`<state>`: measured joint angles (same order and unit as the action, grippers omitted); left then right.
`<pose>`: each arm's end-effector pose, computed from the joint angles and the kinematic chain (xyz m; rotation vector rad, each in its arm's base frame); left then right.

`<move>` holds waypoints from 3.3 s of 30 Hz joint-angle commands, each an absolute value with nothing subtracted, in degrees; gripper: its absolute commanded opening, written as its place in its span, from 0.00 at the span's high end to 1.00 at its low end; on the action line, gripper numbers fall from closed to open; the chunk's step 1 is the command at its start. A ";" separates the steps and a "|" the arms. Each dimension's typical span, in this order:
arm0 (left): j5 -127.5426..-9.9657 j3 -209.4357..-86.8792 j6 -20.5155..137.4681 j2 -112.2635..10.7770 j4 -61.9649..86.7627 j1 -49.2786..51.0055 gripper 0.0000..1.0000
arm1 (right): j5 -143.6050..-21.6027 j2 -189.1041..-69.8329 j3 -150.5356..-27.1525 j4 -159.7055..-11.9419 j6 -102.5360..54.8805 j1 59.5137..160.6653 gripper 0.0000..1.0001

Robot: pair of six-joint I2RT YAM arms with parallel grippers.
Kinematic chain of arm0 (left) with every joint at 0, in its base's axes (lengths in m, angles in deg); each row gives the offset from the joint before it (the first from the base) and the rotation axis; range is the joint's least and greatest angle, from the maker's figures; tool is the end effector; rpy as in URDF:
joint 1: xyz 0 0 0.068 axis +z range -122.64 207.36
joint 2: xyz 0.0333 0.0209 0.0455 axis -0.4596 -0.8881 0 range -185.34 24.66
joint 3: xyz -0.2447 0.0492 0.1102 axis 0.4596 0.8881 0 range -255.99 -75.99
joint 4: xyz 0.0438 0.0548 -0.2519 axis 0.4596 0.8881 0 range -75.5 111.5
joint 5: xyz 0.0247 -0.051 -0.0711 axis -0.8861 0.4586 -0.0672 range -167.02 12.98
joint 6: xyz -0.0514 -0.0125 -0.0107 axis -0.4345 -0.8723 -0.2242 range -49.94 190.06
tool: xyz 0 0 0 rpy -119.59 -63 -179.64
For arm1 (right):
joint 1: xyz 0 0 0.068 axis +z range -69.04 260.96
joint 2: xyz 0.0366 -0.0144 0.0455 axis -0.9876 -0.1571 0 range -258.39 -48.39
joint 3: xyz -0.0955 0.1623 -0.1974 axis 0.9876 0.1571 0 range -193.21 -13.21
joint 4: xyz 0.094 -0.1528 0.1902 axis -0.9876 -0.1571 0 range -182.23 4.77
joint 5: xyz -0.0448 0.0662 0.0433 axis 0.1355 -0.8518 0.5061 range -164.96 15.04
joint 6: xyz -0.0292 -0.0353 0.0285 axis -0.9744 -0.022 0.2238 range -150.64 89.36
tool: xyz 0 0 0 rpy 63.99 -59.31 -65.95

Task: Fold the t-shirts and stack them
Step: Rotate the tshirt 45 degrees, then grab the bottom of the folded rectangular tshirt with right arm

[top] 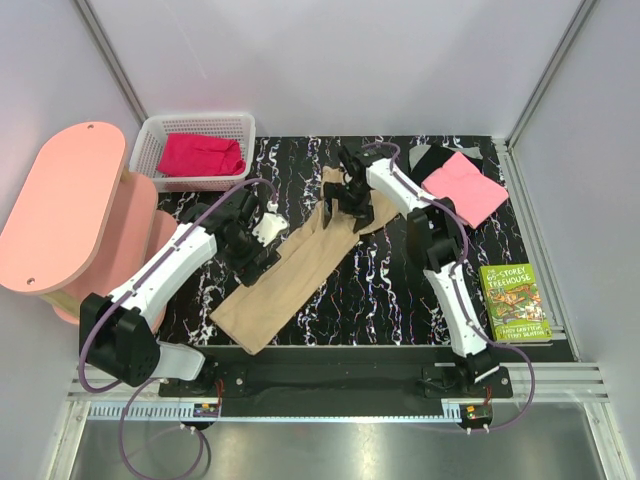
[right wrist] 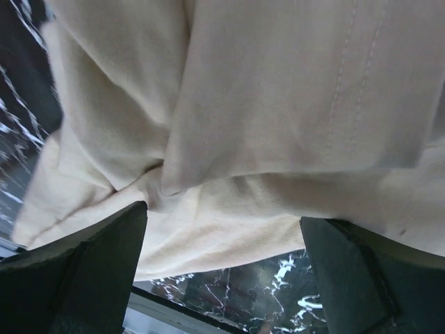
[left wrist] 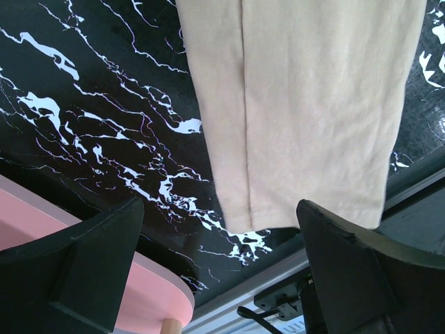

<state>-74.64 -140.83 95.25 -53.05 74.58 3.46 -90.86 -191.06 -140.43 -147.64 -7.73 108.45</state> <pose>0.2262 -0.1019 0.2707 1.1892 2.5825 -0.0541 0.4432 0.2417 0.1604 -0.1657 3.0204 0.5193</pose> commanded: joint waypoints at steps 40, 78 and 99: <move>-64.02 -146.92 103.28 -38.97 75.76 37.73 0.01 | -29.45 -177.06 -129.32 -151.76 -17.37 156.71 0.00; -48.46 -148.94 107.23 -44.86 78.57 51.88 0.01 | -34.27 -189.64 -132.85 -140.96 -13.60 160.86 0.11; -46.69 -152.80 104.51 -47.41 80.60 43.97 0.01 | -48.67 -192.35 -128.62 -133.93 -12.80 158.83 0.28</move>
<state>-48.24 -151.25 105.52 -47.08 81.02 44.42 -36.48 -187.26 -130.55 -136.71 -14.96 158.41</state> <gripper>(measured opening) 0.987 0.772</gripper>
